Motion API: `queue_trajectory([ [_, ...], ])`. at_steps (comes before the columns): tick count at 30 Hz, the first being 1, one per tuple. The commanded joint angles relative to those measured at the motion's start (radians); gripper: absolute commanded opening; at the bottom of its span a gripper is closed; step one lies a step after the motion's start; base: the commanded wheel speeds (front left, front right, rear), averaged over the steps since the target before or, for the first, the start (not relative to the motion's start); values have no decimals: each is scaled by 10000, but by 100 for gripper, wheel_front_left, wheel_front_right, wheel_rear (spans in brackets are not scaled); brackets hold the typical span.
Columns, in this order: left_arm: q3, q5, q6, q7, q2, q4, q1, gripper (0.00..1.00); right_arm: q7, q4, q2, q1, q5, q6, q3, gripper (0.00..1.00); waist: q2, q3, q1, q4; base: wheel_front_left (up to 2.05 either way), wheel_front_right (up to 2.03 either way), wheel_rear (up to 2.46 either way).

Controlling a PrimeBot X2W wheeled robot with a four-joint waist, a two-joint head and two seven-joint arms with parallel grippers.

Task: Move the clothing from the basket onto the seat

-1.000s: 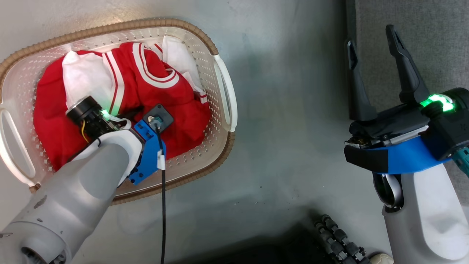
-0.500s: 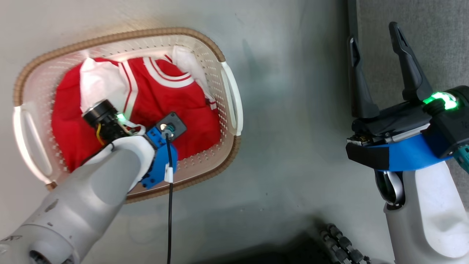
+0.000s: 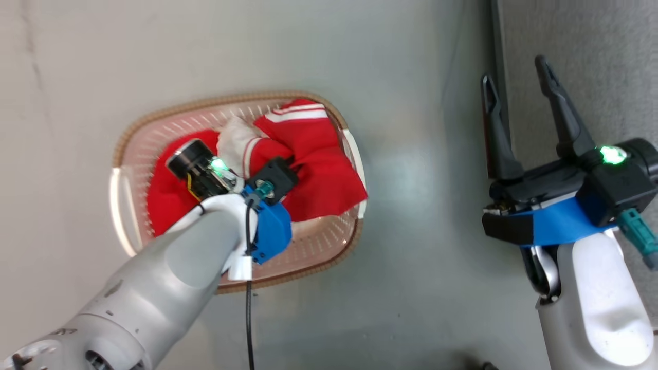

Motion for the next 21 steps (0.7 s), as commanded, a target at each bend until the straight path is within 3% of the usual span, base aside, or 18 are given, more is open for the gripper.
queue_trajectory([
  [1, 1, -81, -4, -109, -80, -117, 70, 0, -42, 101, -26, 249, -76, 1, -21, 100, 0, -915, 0, 398, 0, 0, 0],
  [21, 3303, 893, 244, -135, 470, -3523, 1776, 0, -42, 904, -25, 1769, 90, 1, -82, 100, 0, -4535, 0, 922, 0, 0, 0],
])
